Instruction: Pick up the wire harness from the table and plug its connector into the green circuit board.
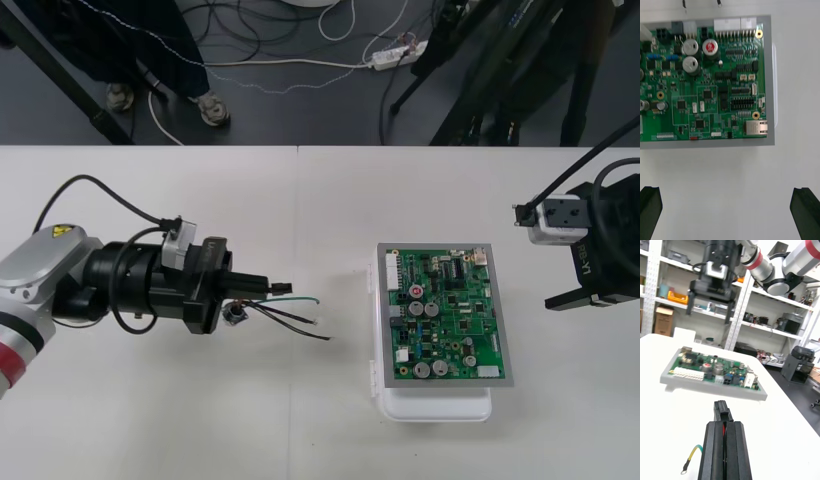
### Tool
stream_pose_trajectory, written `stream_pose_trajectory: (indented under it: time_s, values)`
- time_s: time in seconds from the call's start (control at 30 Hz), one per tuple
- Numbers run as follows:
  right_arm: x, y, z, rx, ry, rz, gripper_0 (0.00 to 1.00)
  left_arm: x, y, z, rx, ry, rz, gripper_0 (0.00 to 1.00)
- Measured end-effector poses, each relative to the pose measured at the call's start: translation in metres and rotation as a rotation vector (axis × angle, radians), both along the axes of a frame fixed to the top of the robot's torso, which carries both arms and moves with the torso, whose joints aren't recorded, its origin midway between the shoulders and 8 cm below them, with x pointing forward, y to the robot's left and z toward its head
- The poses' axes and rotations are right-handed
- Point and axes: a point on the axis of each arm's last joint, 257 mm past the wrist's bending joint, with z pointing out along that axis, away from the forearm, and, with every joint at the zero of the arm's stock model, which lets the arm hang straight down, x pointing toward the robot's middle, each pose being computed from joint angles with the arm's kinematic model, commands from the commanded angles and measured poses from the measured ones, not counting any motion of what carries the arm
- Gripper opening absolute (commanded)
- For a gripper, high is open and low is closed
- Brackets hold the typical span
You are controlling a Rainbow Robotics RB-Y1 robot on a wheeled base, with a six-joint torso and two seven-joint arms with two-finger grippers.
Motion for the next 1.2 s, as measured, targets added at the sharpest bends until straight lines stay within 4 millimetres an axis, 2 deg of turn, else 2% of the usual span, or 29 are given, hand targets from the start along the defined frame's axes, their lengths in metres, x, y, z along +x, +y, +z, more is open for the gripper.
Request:
stream_pose_trajectory:
  time_s: [0.2,0.5,0.73,1.2]
  values:
    - [0.008,-0.016,-0.016,-0.098,-0.028,-0.02,1.0,-0.011,-0.029,-0.009,-0.003,-0.001,-0.04,0.0]
    - [0.021,-0.036,-0.029,-0.265,-0.116,-0.028,1.0,-0.011,-0.034,-0.022,0.04,-0.009,-0.04,0.0]
    - [0.018,-0.036,-0.052,-0.356,-0.131,0.003,1.0,-0.003,-0.042,-0.029,0.056,-0.013,-0.009,0.0]
    - [0.015,-0.018,-0.074,-0.316,-0.121,-0.039,1.0,0.002,-0.075,-0.042,0.077,-0.025,0.018,0.0]
